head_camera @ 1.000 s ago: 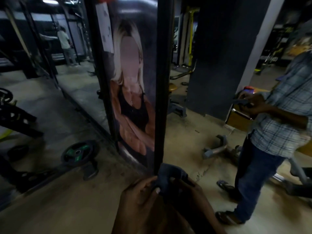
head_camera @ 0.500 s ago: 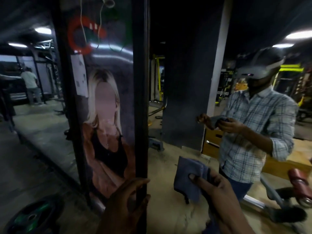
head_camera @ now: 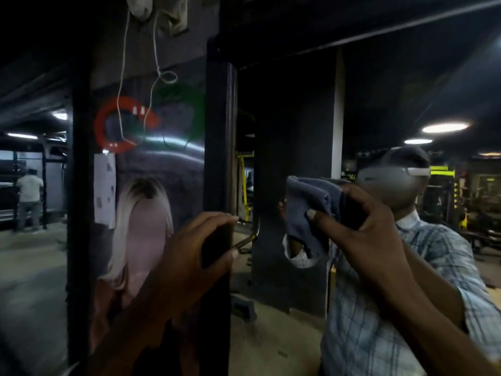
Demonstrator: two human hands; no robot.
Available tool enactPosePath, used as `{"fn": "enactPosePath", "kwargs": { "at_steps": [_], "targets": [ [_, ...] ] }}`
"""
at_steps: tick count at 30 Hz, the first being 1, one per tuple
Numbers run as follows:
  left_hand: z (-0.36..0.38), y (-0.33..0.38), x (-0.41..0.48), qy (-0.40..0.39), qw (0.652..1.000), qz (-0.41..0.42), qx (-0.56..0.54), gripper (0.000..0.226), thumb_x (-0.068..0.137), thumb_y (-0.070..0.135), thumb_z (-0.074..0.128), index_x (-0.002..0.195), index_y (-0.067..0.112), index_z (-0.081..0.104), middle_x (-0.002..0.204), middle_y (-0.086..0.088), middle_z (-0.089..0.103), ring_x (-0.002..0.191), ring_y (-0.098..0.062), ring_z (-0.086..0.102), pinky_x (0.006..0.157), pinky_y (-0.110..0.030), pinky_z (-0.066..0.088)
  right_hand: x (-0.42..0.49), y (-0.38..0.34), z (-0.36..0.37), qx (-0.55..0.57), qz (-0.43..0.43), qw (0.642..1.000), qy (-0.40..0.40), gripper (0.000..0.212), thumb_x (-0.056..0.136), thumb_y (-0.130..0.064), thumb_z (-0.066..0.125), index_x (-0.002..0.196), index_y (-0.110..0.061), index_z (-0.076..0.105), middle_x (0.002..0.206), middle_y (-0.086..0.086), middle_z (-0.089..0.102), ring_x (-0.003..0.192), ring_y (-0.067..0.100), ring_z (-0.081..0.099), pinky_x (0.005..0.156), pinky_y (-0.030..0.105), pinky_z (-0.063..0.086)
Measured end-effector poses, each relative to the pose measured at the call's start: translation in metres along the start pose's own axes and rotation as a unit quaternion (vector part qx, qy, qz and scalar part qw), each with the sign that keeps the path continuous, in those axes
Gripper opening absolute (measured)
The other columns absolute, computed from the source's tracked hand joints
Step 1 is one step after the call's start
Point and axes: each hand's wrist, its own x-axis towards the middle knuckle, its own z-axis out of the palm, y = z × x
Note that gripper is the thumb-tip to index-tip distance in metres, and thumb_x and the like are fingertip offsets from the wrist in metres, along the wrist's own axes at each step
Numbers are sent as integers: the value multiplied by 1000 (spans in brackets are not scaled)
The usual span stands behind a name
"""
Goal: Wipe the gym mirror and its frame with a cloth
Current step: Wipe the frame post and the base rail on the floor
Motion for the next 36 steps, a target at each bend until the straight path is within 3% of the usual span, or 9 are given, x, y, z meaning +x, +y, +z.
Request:
{"fn": "enactPosePath", "kwargs": {
  "at_steps": [4,8,13,17,21,24,28,32,36],
  "targets": [
    [-6,-21,57,6,1000,22,20,58,86,43,75,140,40,54,142,25,49,131,4,47,104,-17,40,50,-5,22,-9,-51,999,15,22,83,-8,80,97,-19,68,86,-6,71,81,6,69,69,16,53],
    [-14,-46,105,-6,996,37,77,74,85,30,83,149,34,47,153,19,38,132,9,32,105,-3,23,86,-14,38,-143,-188,970,56,26,82,-14,80,102,-20,64,90,-10,63,81,4,62,68,13,47],
    [-22,-88,152,5,989,49,140,95,80,39,87,158,31,34,167,10,23,151,-13,26,122,-36,31,130,-29,57,-261,-316,910,70,32,78,-15,78,106,-9,64,97,-3,57,80,4,51,72,7,41],
    [-26,-118,176,-8,984,61,168,112,80,41,86,165,29,14,172,8,2,157,-16,12,125,-40,29,171,-36,84,-300,-331,892,68,32,79,-13,79,107,-9,64,98,-1,58,82,5,52,71,7,39],
    [-25,-144,194,-13,979,102,178,122,79,42,87,166,26,3,172,6,-15,159,-16,-2,124,-27,15,223,-40,115,-357,-332,871,56,31,80,-16,83,106,-12,65,100,1,59,83,13,56,68,25,43],
    [-22,-160,204,-17,980,129,148,125,78,43,88,166,26,0,171,7,-20,159,-13,-6,129,-30,14,263,-48,138,-385,-325,861,59,24,82,-18,78,101,-11,66,97,-2,54,80,13,54,66,23,33],
    [-19,-175,206,-25,976,163,141,125,81,48,84,165,26,-6,166,12,-34,157,-8,-18,122,-20,3,323,-59,164,-444,-340,825,84,17,95,-29,68,99,-13,68,97,6,58,84,23,59,69,26,34],
    [-18,-180,207,-25,974,184,131,122,84,49,80,165,24,-8,165,8,-37,157,-11,-20,128,-28,8,356,-56,182,-449,-314,830,102,30,90,-35,65,108,-13,75,109,10,70,98,27,67,82,35,52],
    [-14,-184,207,-27,973,192,127,120,86,49,78,165,23,-9,165,6,-38,156,-14,-23,129,-36,15,350,-37,211,-501,-317,805,8,25,84,-25,72,106,-13,77,103,12,71,95,30,68,80,33,52]
  ]
}}
